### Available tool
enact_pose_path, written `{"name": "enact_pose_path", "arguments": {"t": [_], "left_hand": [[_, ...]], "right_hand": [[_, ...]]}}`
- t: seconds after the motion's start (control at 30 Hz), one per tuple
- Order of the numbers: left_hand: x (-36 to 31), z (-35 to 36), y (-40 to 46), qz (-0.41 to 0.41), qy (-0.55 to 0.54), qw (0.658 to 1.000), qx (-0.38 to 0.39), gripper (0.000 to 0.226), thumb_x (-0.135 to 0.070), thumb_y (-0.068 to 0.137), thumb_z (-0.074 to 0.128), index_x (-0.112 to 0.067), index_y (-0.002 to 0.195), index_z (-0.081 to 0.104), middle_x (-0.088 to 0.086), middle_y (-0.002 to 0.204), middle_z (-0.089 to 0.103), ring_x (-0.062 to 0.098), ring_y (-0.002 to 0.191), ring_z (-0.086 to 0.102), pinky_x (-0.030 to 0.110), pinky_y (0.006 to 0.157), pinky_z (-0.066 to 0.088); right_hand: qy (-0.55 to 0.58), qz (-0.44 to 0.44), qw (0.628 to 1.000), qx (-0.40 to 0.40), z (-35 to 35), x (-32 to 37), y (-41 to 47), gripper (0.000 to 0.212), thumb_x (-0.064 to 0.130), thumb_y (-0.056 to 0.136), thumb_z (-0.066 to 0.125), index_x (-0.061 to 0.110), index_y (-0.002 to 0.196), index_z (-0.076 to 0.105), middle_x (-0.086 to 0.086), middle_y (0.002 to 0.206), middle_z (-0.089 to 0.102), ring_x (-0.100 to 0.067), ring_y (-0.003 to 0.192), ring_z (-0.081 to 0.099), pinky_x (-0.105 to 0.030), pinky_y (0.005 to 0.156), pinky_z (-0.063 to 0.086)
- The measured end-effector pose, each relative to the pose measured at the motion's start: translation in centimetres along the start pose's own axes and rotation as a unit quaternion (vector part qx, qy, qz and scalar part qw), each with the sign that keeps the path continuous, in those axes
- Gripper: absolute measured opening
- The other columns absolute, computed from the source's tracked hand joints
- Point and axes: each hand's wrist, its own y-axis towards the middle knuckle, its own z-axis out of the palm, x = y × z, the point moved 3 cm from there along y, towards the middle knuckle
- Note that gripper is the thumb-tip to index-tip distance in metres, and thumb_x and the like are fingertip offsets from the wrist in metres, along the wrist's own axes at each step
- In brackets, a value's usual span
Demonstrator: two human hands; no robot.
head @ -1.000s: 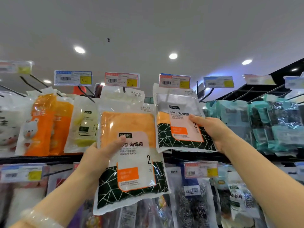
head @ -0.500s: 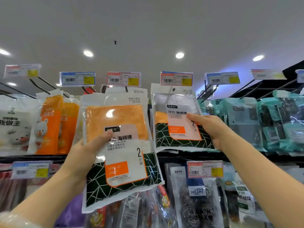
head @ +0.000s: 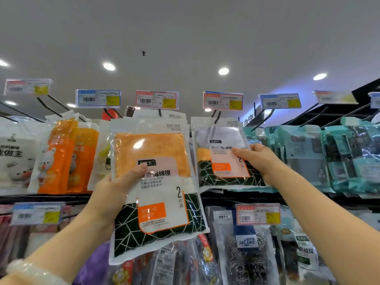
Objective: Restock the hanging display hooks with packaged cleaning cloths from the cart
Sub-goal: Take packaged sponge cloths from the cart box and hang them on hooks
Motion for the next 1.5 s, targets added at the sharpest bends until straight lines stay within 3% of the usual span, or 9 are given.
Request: {"name": "enact_pose_path", "arguments": {"t": [0.2, 0.3, 0.5, 0.67, 0.77, 1.03, 1.23, 1.37, 1.5], "left_hand": [[-0.7, 0.6, -0.8, -0.037, -0.041, 0.997, 0.045, 0.064, -0.04, 0.056, 0.074, -0.011, 0.112, 0.061, 0.014, 0.095, 0.075, 0.034, 0.089, 0.071, 0.051, 0.088, 0.052], [-0.9, 1.3, -0.8, -0.05, -0.047, 0.996, 0.051, 0.062, -0.038, 0.058, 0.073, -0.012, 0.113, 0.059, 0.012, 0.091, 0.076, 0.03, 0.081, 0.073, 0.042, 0.075, 0.055], [-1.6, 1.9, -0.7, -0.032, -0.027, 0.999, 0.035, 0.067, -0.046, 0.052, 0.075, -0.016, 0.111, 0.063, 0.003, 0.093, 0.076, 0.021, 0.086, 0.072, 0.036, 0.081, 0.053], [-2.1, 2.4, -0.6, -0.028, -0.03, 0.999, 0.021, 0.094, -0.056, 0.039, 0.076, -0.014, 0.121, 0.057, 0.007, 0.108, 0.071, 0.029, 0.106, 0.064, 0.05, 0.103, 0.042], [-2.4, 2.9, -0.5, -0.023, -0.042, 0.999, 0.022, 0.104, -0.058, 0.036, 0.077, -0.012, 0.127, 0.052, 0.011, 0.115, 0.067, 0.034, 0.111, 0.06, 0.053, 0.106, 0.039], [-2.0, 4.2, -0.2, -0.033, -0.056, 0.997, 0.045, 0.084, -0.047, 0.05, 0.076, -0.013, 0.124, 0.053, 0.012, 0.112, 0.069, 0.035, 0.108, 0.062, 0.053, 0.105, 0.039], [-1.6, 4.1, 0.1, -0.02, -0.046, 0.999, 0.017, 0.099, -0.069, 0.045, 0.066, -0.009, 0.122, 0.056, 0.01, 0.115, 0.068, 0.031, 0.11, 0.06, 0.05, 0.106, 0.039], [-1.3, 4.3, 0.1, -0.016, -0.033, 0.999, -0.005, 0.083, -0.067, 0.043, 0.066, -0.014, 0.107, 0.059, 0.006, 0.103, 0.071, 0.025, 0.098, 0.065, 0.043, 0.095, 0.048], [-1.2, 4.3, 0.4, -0.018, 0.011, 1.0, 0.003, 0.108, -0.072, 0.034, 0.068, -0.007, 0.12, 0.053, 0.011, 0.109, 0.069, 0.033, 0.104, 0.063, 0.052, 0.103, 0.042]], "right_hand": [[-0.05, -0.004, 0.998, -0.047, 2.9, -3.5, 3.4, 0.012, 0.016, 0.083, 0.068, 0.018, 0.085, 0.057, -0.004, 0.092, 0.065, -0.013, 0.078, 0.059, -0.029, 0.076, 0.046], [-0.043, 0.024, 0.996, -0.074, 4.4, -4.4, 5.4, 0.011, 0.009, 0.083, 0.063, 0.008, 0.094, 0.061, -0.015, 0.108, 0.066, -0.026, 0.095, 0.061, -0.038, 0.088, 0.05], [-0.343, 0.047, 0.937, -0.037, 6.6, -3.4, 5.1, 0.044, 0.03, 0.096, 0.045, -0.005, 0.122, 0.05, -0.022, 0.123, 0.053, -0.034, 0.111, 0.052, -0.041, 0.097, 0.046], [0.061, -0.051, 0.996, 0.049, 7.1, 1.5, -0.5, 0.061, 0.061, 0.087, 0.044, 0.003, 0.087, 0.061, -0.009, 0.074, 0.063, -0.021, 0.064, 0.06, -0.032, 0.057, 0.055], [-0.003, -0.06, 0.983, 0.172, 7.9, 2.8, -3.7, 0.089, 0.084, 0.048, 0.05, 0.01, 0.097, 0.057, -0.006, 0.084, 0.062, -0.02, 0.071, 0.06, -0.032, 0.065, 0.053], [0.011, -0.044, 0.981, 0.186, 7.8, 2.1, -4.8, 0.05, 0.037, 0.052, 0.077, 0.009, 0.091, 0.063, -0.002, 0.081, 0.075, -0.014, 0.07, 0.072, -0.025, 0.057, 0.055], [0.162, 0.028, 0.965, 0.207, 6.9, 1.3, -4.3, 0.059, 0.018, 0.06, 0.075, 0.002, 0.112, 0.051, -0.015, 0.095, 0.073, -0.028, 0.081, 0.072, -0.038, 0.062, 0.06], [0.119, -0.084, 0.971, 0.191, 6.3, 1.0, -4.1, 0.087, 0.023, 0.056, 0.079, 0.036, 0.129, 0.033, -0.007, 0.116, 0.057, -0.028, 0.09, 0.07, -0.039, 0.068, 0.059], [0.03, -0.177, 0.956, 0.232, 5.4, 1.8, -4.2, 0.091, 0.034, 0.051, 0.082, 0.065, 0.12, 0.03, 0.003, 0.127, 0.044, -0.025, 0.102, 0.062, -0.04, 0.077, 0.059]]}}
